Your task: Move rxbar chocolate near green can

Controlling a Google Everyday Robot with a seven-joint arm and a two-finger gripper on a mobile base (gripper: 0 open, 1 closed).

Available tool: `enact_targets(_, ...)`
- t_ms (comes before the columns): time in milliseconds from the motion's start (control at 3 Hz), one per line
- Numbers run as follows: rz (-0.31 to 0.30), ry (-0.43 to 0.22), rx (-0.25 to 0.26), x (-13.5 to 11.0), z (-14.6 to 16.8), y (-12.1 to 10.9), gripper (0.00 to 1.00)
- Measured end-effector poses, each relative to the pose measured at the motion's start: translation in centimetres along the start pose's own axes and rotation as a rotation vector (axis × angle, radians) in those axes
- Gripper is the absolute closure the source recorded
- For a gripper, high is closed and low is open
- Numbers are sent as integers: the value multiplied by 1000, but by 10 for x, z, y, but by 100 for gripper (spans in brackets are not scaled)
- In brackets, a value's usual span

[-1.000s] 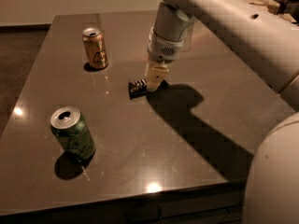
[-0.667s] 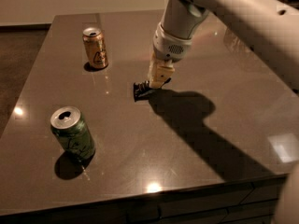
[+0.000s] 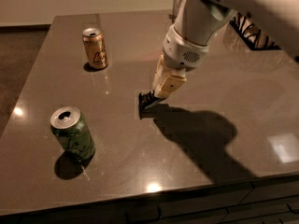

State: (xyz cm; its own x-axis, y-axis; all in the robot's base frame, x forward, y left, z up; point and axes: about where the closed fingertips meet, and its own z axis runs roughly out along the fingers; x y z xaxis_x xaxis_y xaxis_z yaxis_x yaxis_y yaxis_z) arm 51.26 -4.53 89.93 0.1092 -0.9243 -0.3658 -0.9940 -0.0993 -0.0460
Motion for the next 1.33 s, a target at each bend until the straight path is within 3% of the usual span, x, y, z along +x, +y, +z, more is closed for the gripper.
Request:
enact_targets(667,-60,-136,-22,-41,5,60,100)
enact_targets(1000,-126,-168,-25,-68,17,79,100)
enact_targets(1333,-178,-180,-25,-87,31,93,85)
